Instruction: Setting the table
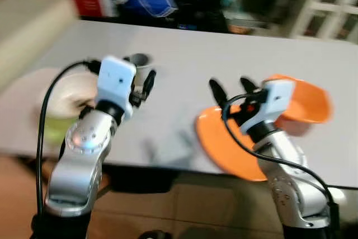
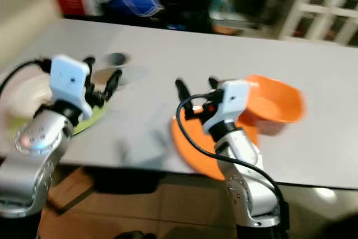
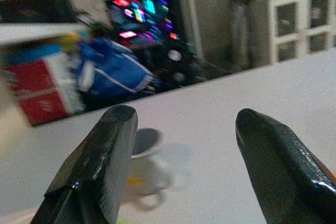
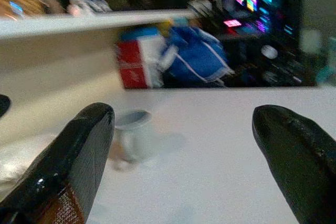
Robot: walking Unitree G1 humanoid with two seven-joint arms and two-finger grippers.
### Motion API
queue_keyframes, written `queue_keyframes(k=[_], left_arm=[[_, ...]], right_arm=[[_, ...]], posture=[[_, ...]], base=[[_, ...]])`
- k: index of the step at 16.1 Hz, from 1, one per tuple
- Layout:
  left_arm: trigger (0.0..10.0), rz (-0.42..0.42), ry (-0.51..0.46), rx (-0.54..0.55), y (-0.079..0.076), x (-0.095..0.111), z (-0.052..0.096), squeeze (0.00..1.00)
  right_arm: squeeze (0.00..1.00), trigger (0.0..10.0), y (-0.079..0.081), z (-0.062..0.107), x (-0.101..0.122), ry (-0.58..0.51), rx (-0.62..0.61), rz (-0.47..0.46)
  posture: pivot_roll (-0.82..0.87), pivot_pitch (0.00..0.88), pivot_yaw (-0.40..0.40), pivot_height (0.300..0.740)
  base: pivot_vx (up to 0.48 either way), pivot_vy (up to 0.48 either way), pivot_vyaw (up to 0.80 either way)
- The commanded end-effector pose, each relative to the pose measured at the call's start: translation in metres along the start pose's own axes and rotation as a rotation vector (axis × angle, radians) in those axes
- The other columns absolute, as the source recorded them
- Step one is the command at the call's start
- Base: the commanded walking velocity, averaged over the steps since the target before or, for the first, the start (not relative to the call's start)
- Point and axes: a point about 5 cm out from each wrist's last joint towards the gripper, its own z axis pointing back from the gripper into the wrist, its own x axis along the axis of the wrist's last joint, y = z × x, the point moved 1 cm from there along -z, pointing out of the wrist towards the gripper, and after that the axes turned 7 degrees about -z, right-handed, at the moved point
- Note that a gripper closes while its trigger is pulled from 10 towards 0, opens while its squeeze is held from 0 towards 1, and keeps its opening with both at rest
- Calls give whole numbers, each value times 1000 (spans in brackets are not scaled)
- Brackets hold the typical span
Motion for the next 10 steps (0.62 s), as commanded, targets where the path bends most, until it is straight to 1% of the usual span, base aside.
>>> queue_keyframes(k=[1, 2, 3, 4, 5, 7, 8, 10], left_arm=[[10000, -11, -12, -9, -3, 4, 0, 0], [10000, -18, -18, -17, -5, 6, 0, 0], [10000, -26, -18, -10, -4, 6, 1, 0], [10000, -30, -12, 6, 1, 5, 0, 0], [10000, -30, -5, 18, 4, 3, -1, 0], [10000, -37, 23, 38, 8, -4, -5, 0], [10000, -38, 47, 55, 9, -9, -6, 0], [10000, -35, 63, 69, 11, -14, -7, 0]], right_arm=[[0, 10000, -5, 2, 6, -32, -20, -3], [0, 10000, -9, 3, 11, -60, -38, -8], [0, 10000, -14, 3, 15, -86, -77, -33], [0, 10000, -18, 1, 17, -102, -101, -44], [0, 10000, -18, 0, 18, -110, -111, -35], [0, 10000, -23, 0, 18, -112, -174, -17], [0, 10000, -26, -1, 16, -107, -191, -20], [0, 10000, -26, -3, 12, -82, -205, -7]], posture=[[22, 0, -2, 740], [31, 0, -7, 740], [41, 0, -16, 740], [37, 0, -12, 740], [37, 0, -12, 740], [37, 0, -11, 740], [37, 0, -11, 740], [27, 0, -10, 740]], base=[[0, 266, 619], [0, 270, 600], [0, 266, 0], [0, 270, 0], [0, 270, 0], [0, 270, 0], [0, 277, 0], [0, 270, 0]])
